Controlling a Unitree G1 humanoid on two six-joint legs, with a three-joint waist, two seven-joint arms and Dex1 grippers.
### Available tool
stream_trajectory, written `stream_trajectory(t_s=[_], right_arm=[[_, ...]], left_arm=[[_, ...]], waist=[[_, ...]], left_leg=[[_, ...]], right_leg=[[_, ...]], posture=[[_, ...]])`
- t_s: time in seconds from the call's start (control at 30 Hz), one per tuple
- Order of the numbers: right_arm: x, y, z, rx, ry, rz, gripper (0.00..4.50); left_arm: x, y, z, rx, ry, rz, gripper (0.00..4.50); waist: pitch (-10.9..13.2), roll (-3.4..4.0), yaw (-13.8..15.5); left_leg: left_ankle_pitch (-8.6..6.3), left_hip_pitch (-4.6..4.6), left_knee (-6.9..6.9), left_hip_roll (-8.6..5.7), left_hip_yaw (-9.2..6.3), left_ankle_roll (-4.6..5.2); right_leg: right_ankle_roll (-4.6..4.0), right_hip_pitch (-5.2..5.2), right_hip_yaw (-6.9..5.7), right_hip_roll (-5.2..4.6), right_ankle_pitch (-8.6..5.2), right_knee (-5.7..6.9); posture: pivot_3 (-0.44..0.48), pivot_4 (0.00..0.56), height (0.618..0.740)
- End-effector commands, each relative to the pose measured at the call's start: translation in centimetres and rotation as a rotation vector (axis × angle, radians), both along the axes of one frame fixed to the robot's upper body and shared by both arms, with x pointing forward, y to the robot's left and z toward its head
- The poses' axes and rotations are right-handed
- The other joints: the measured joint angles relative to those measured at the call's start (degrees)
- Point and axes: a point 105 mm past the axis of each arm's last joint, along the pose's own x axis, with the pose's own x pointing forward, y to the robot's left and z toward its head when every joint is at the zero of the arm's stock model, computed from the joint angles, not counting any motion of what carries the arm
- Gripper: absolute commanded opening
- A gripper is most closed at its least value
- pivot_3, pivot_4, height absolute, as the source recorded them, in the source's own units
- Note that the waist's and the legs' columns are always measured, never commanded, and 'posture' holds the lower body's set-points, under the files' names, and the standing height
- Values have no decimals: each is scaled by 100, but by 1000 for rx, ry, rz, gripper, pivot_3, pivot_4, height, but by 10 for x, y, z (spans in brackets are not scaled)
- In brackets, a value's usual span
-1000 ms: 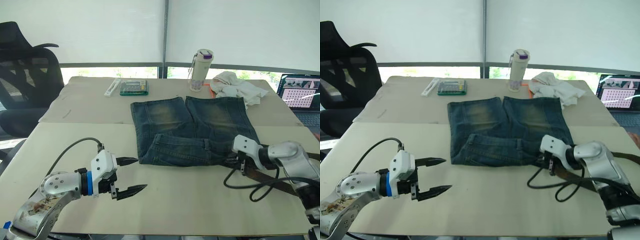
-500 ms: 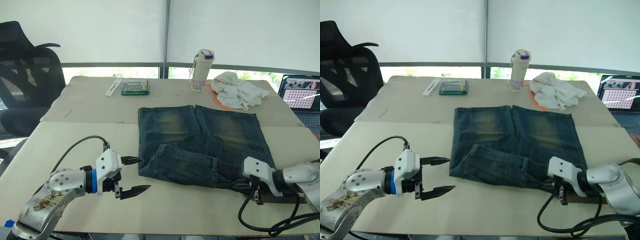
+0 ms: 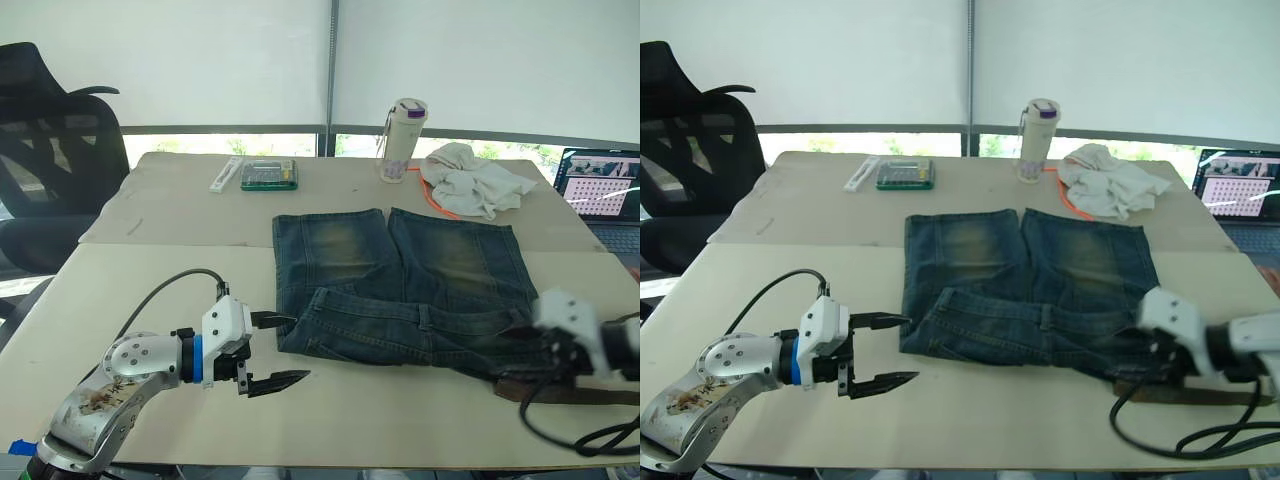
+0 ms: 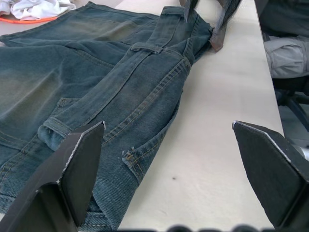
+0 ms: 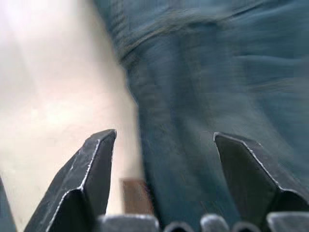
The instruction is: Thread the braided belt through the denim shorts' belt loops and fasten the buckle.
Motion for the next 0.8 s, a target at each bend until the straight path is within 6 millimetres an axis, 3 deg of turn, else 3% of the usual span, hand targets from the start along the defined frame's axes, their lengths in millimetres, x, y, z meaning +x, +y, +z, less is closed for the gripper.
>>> stream_trajectory(t_s=[0.03,0.17,0.23,0.33,0.57,0.8], right_arm=[[-13,-42,-4,-130,117,-94,3415],[-21,-76,-29,-266,209,-162,3415],[-26,-84,-39,-312,238,-149,3415],[-29,-81,-54,-323,273,-106,3415],[-29,-65,-70,-324,245,-19,3415],[-31,-67,-72,-340,217,-5,1259]], left_arm=[[-4,-9,11,-6,-38,-60,4500],[-5,-13,14,4,-52,-91,4500],[-7,-14,14,19,-55,-109,4500],[-12,-16,14,53,-52,-155,4500],[-15,-18,20,85,-76,-225,4500],[-12,-21,25,101,-105,-278,4500]], waist=[[0,0,33],[-1,-2,40],[-1,1,35],[-1,24,-5],[-1,27,-8],[-2,28,34]], left_leg=[[0,-3,0,-2,-3,0],[0,-13,1,-4,-7,1],[0,-12,2,-5,-7,1],[0,-10,2,-5,-7,1],[1,-11,5,-5,-9,0],[1,-13,9,-9,-10,0]], right_leg=[[0,0,-6,0,0,-2],[0,0,-19,-1,0,-16],[0,-1,-20,0,0,-14],[0,-2,-18,2,0,-11],[0,-1,-20,5,-1,-8],[1,0,-22,3,-1,-9]], posture=[[0,150,740],[0,150,740],[0,150,740],[0,150,740],[0,150,740],[0,150,740]])
